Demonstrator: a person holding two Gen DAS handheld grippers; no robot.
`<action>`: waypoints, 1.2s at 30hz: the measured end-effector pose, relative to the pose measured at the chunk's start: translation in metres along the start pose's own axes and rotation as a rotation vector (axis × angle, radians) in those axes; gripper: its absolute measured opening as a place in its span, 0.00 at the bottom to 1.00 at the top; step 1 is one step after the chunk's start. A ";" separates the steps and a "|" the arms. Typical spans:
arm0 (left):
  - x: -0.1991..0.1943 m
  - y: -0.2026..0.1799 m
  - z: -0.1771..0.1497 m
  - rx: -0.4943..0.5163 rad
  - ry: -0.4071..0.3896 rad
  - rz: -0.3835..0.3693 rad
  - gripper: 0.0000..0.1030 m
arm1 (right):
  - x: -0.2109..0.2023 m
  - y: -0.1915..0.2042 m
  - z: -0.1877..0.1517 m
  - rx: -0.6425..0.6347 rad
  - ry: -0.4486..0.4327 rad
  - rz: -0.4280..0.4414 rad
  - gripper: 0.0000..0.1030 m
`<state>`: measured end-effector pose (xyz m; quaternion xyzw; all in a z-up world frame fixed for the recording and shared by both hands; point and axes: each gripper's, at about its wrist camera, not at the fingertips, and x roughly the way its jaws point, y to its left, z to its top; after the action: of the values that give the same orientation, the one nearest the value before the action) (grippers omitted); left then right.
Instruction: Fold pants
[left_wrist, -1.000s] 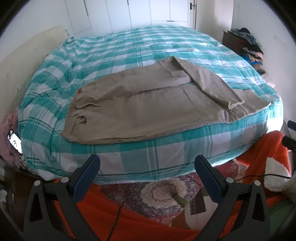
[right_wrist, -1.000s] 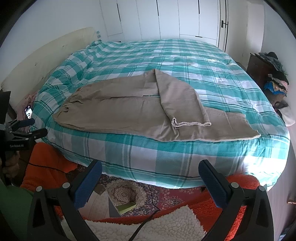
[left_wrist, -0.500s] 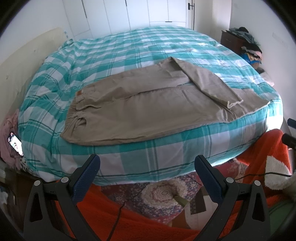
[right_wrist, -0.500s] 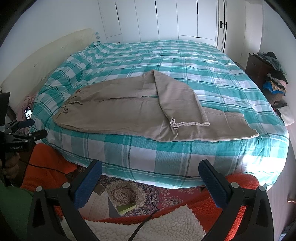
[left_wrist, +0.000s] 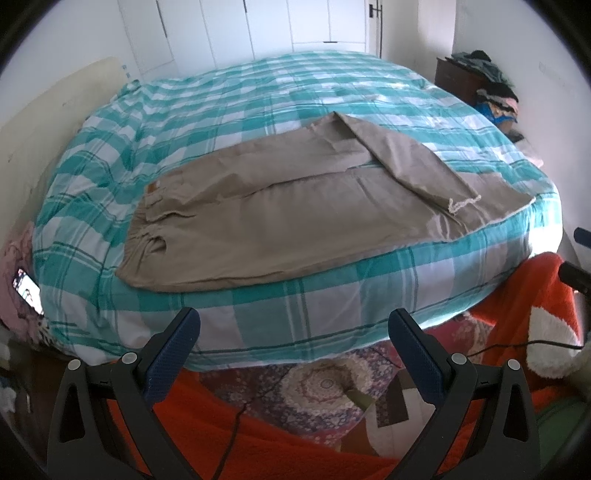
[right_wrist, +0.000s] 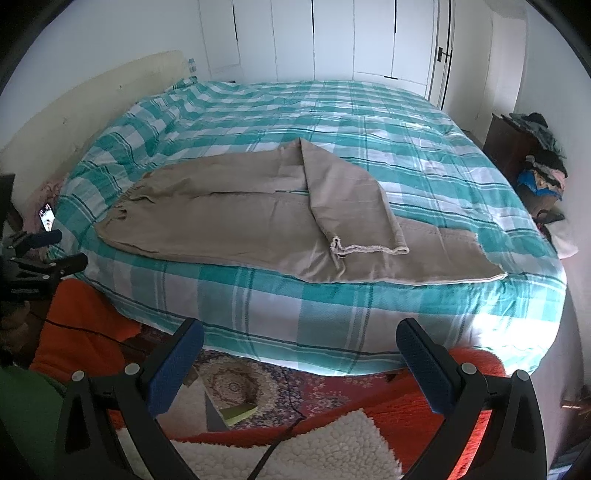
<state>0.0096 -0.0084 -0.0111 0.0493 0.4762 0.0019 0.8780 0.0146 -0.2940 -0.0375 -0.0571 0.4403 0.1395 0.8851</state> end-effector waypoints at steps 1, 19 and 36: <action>0.000 0.000 0.000 -0.001 0.000 0.001 0.99 | 0.000 0.000 0.000 -0.005 0.001 -0.007 1.00; -0.002 0.000 -0.001 -0.005 -0.006 -0.004 0.99 | 0.000 0.017 0.003 -0.118 0.011 -0.094 1.00; -0.007 0.007 -0.005 -0.017 -0.023 0.013 0.99 | 0.002 0.051 0.019 -0.240 -0.006 -0.153 1.00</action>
<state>0.0013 -0.0017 -0.0075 0.0448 0.4658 0.0113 0.8837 0.0145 -0.2405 -0.0264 -0.1956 0.4121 0.1235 0.8813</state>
